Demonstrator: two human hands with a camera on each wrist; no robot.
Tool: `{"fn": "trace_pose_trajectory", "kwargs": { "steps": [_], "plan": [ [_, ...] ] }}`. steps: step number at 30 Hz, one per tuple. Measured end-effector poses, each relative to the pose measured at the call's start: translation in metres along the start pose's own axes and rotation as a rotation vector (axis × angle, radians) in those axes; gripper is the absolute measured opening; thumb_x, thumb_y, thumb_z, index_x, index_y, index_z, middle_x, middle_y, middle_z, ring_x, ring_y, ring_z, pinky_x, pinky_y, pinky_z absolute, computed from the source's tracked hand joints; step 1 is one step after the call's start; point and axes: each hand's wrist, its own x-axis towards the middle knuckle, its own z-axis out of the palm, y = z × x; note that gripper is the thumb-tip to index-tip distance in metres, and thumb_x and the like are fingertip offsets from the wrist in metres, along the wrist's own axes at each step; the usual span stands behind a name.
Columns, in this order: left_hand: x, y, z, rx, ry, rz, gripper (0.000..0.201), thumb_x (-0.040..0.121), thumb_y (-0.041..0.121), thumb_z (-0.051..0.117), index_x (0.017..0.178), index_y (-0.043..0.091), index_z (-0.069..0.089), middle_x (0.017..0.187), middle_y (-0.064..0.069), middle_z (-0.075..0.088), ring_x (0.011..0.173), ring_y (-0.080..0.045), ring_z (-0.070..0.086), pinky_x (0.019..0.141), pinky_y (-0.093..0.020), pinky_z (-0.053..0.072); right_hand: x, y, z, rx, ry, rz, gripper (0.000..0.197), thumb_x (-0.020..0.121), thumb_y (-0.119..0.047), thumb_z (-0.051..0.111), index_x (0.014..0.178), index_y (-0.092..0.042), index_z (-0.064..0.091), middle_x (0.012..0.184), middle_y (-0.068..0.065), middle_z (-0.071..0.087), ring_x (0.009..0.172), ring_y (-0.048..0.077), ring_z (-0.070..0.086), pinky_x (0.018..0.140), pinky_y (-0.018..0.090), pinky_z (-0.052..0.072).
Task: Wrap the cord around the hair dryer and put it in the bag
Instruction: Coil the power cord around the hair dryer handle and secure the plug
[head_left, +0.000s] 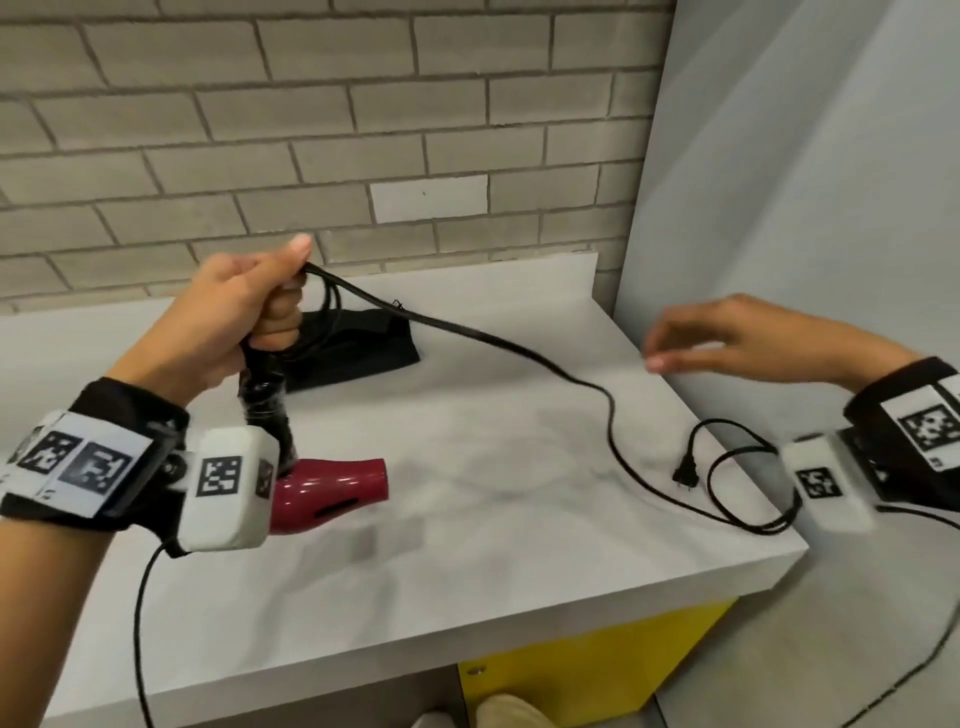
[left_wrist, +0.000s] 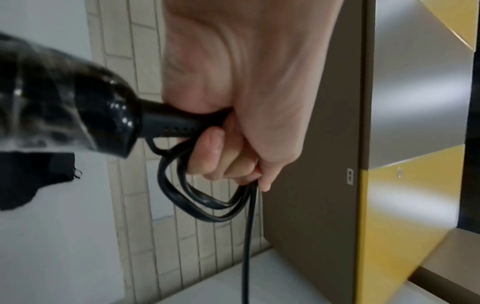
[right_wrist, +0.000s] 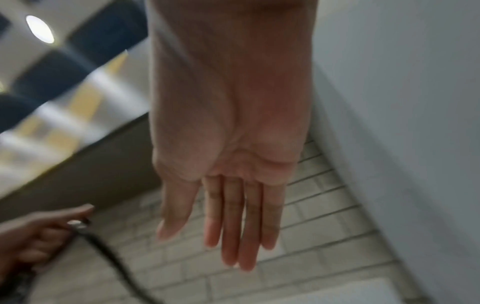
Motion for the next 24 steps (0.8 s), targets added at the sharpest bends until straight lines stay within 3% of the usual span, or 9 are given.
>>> {"fn": "trace_pose_trajectory", "kwargs": {
  "steps": [3,6,8,10,14,17,20,22,24],
  "plan": [
    [0.0,0.007,0.026,-0.022,-0.078,0.018,0.042,0.098,0.036,0.041,0.061,0.021,0.03,0.046,0.012,0.023,0.038,-0.004,0.016,0.037,-0.018,0.013,0.027,-0.058,0.008,0.124,0.177,-0.104,0.046,0.083,-0.061,0.04,0.105,-0.027,0.061,0.102,-0.01,0.068,0.098,0.008,0.063,0.093,0.036,0.048],
    [0.002,0.007,0.042,-0.073,-0.101,0.027,0.041,0.099,0.036,0.041,0.063,0.022,0.028,0.048,0.01,0.021,0.04,-0.005,0.015,0.038,-0.02,0.012,0.047,-0.101,0.025,0.42,0.054,-0.214,0.057,0.084,-0.066,0.034,0.118,-0.024,0.053,0.112,-0.004,0.066,0.103,0.012,0.064,0.097,0.039,0.048],
    [0.004,0.006,0.042,-0.12,-0.085,0.02,0.042,0.099,0.037,0.042,0.063,0.022,0.027,0.048,0.011,0.021,0.039,-0.005,0.015,0.037,-0.019,0.014,0.049,-0.111,0.031,0.639,-0.067,-0.231,0.055,0.087,-0.057,0.035,0.117,-0.014,0.051,0.095,0.006,0.068,0.081,0.022,0.068,0.08,0.038,0.055],
    [0.004,0.004,0.034,-0.162,-0.041,0.011,0.044,0.099,0.037,0.043,0.061,0.022,0.025,0.047,0.011,0.021,0.038,-0.004,0.016,0.037,-0.018,0.015,0.04,-0.106,0.032,0.667,-0.079,-0.27,0.04,0.092,-0.043,0.039,0.108,-0.009,0.055,0.067,0.004,0.057,0.056,0.021,0.053,0.058,0.032,0.047],
    [-0.001,-0.001,0.025,-0.16,-0.03,0.0,0.042,0.099,0.036,0.042,0.062,0.021,0.028,0.047,0.011,0.021,0.038,-0.004,0.016,0.037,-0.018,0.015,0.023,-0.069,0.033,0.69,0.109,-0.246,0.02,0.09,-0.027,0.05,0.099,-0.011,0.057,0.058,-0.004,0.046,0.053,0.013,0.034,0.048,0.02,0.031],
    [-0.006,-0.007,0.034,-0.111,-0.105,-0.04,0.039,0.1,0.037,0.038,0.065,0.018,0.034,0.049,0.009,0.02,0.04,-0.005,0.015,0.039,-0.02,0.014,0.022,-0.053,0.037,0.531,0.367,-0.175,0.01,0.09,-0.027,0.055,0.092,-0.017,0.055,0.061,0.001,0.062,0.055,0.03,0.041,0.052,0.033,0.036],
    [-0.009,-0.015,0.041,-0.115,-0.199,-0.074,0.038,0.101,0.037,0.035,0.068,0.018,0.037,0.052,0.007,0.018,0.04,-0.005,0.016,0.04,-0.02,0.018,0.024,-0.051,0.049,0.216,0.614,-0.125,0.004,0.092,-0.022,0.057,0.089,-0.018,0.057,0.064,0.0,0.067,0.052,0.019,0.05,0.055,0.027,0.043],
    [-0.011,-0.021,0.046,-0.161,-0.249,-0.084,0.037,0.101,0.035,0.035,0.07,0.017,0.039,0.053,0.007,0.02,0.04,-0.005,0.017,0.042,-0.02,0.02,0.026,-0.057,0.062,-0.08,0.565,-0.087,0.002,0.091,-0.014,0.057,0.092,-0.014,0.058,0.064,0.005,0.067,0.052,0.021,0.055,0.053,0.034,0.048],
    [-0.011,-0.027,0.05,-0.235,-0.276,-0.097,0.034,0.101,0.034,0.035,0.073,0.015,0.042,0.054,0.008,0.025,0.041,-0.003,0.02,0.043,-0.019,0.024,0.028,-0.066,0.078,-0.365,0.486,-0.086,0.007,0.085,-0.006,0.062,0.088,-0.01,0.057,0.058,0.009,0.064,0.047,0.033,0.055,0.04,0.032,0.04]
  ]
}}
